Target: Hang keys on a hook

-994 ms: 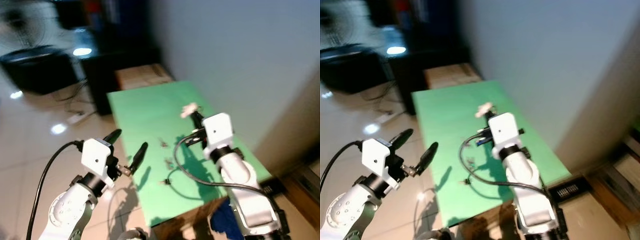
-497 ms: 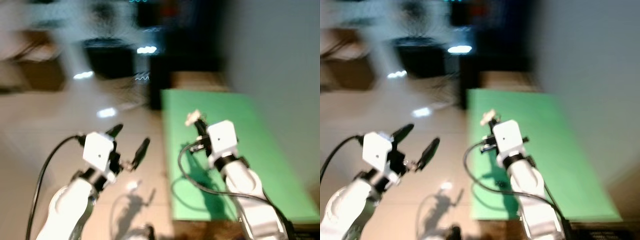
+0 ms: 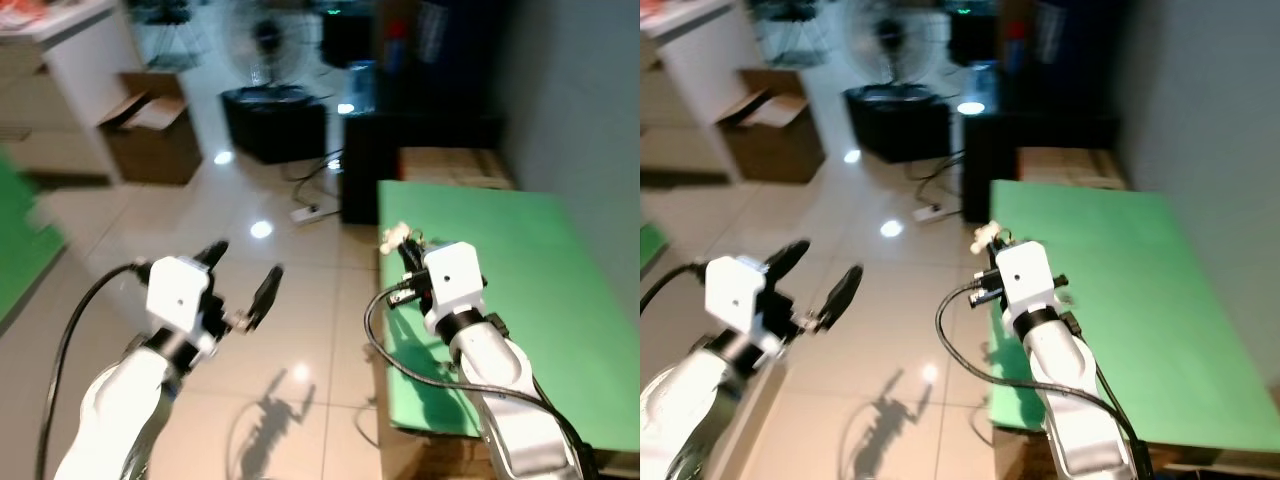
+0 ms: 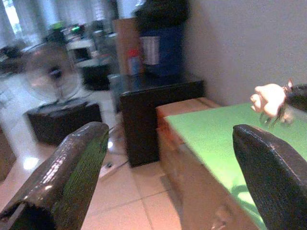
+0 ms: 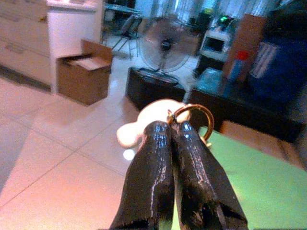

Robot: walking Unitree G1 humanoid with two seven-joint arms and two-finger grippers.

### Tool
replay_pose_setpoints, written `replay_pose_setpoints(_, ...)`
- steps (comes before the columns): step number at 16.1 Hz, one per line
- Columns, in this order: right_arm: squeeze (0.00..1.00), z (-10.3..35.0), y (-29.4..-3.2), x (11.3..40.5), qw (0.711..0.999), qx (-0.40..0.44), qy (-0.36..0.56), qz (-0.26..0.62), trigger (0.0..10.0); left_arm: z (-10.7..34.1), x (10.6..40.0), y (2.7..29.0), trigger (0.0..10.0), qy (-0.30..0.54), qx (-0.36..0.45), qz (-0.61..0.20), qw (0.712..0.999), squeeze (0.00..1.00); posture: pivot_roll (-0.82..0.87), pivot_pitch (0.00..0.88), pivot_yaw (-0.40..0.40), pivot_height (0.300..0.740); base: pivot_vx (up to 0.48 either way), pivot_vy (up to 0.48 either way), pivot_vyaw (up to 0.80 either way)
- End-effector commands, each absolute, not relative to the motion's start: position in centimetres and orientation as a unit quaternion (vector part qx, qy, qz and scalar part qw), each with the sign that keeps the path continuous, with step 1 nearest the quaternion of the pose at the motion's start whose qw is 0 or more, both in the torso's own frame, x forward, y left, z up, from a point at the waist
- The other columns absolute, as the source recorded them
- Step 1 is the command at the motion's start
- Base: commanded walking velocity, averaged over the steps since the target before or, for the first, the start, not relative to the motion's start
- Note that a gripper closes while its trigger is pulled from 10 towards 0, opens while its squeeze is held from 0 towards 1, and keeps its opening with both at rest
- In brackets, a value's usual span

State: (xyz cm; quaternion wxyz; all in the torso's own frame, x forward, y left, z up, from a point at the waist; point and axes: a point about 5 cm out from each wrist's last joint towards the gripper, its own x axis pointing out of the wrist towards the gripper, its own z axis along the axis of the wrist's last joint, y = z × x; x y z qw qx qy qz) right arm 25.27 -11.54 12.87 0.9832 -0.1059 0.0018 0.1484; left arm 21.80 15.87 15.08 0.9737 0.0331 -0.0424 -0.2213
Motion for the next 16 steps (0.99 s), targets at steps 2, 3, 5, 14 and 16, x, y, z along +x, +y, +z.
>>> replay_pose_setpoints(2,0.0,12.9,-11.1,25.5,0.983,-0.095,0.005,0.157,10.0,14.3,21.7,15.6,10.0,-0.008,0.01,-0.194,0.981,0.0,0.04,0.0,0.009,0.74,0.0,0.0,0.8)
replay_pose_setpoints(3,0.0,12.6,-11.2,25.4,0.983,-0.094,0.011,0.159,10.0,14.2,21.8,15.6,10.0,-0.006,0.022,-0.184,0.983,0.0,0.05,0.0,0.002,0.74,0.0,0.0,0.8)
replay_pose_setpoints(5,0.0,12.5,-11.1,25.5,0.982,-0.092,0.012,0.163,10.0,14.4,22.0,15.5,10.0,-0.012,0.024,-0.178,0.984,0.0,0.05,0.0,0.0,0.74,0.0,0.0,0.8)
replay_pose_setpoints(14,0.0,11.6,-10.4,25.4,0.978,-0.081,0.022,0.193,10.0,14.7,22.9,14.8,10.0,-0.029,0.051,-0.148,0.987,0.0,0.08,0.0,-0.014,0.74,0.0,0.0,0.8)
replay_pose_setpoints(16,0.0,11.7,-10.5,25.4,0.978,-0.076,0.019,0.192,10.0,14.7,22.8,14.5,10.0,-0.029,0.054,-0.155,0.986,0.0,0.08,0.0,-0.012,0.74,0.0,0.0,0.8)
